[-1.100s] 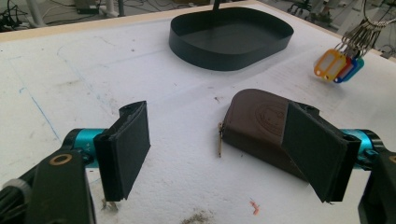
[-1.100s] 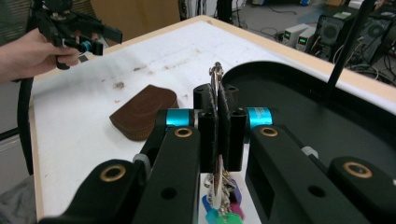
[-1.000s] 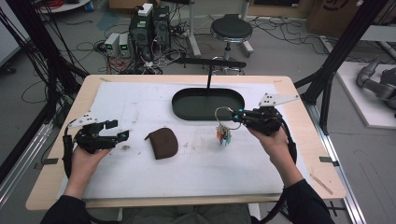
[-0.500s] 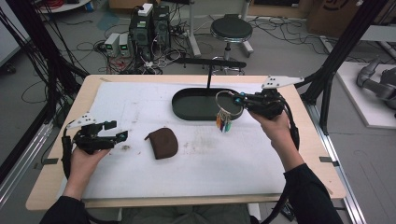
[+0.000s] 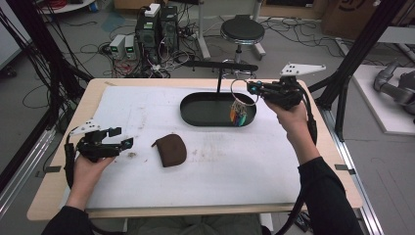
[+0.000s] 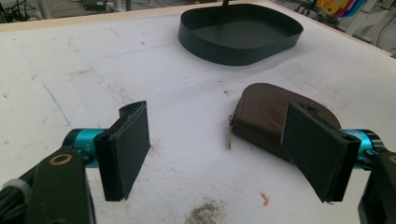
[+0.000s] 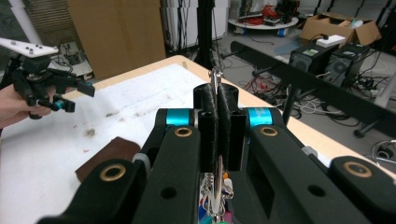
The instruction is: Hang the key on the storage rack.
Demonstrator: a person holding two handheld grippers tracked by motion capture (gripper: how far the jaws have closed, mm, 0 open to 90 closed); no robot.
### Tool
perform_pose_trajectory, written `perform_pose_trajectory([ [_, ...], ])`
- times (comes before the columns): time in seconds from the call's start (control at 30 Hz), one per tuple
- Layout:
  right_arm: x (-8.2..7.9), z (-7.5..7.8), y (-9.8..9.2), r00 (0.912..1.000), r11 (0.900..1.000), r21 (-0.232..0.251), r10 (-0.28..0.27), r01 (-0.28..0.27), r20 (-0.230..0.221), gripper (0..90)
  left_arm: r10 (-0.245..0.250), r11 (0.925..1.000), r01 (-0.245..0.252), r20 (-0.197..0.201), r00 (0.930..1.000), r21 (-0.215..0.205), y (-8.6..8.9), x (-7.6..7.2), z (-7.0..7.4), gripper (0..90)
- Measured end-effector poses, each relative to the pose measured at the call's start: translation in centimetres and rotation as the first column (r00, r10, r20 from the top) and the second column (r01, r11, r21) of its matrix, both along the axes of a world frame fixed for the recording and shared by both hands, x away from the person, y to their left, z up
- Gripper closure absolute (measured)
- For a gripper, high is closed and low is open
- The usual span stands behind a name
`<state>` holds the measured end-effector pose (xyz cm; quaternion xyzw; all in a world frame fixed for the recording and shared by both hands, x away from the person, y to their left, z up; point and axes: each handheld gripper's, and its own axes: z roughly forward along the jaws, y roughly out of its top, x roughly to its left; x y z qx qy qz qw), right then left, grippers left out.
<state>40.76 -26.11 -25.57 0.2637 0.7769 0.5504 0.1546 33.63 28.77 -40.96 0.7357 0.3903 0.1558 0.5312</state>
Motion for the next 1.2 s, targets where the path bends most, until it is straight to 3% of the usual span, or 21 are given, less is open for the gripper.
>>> perform_pose_trajectory([
  [0.37,1.9,0.9,-0.6,0.9997,1.0,0.01,-0.016,0.015,0.02,87.8,-0.001,1.0,0.001,0.004,1.0,0.002,-0.1,-0.1,-0.1,23.7],
  [1.2,6.2,-1.2,-1.4,0.9961,0.996,-0.026,-0.088,0.088,-0.004,87.7,-0.032,0.999,0.032,0.002,0.9995,0.029,-0.9,0.1,-0.3,23.7],
])
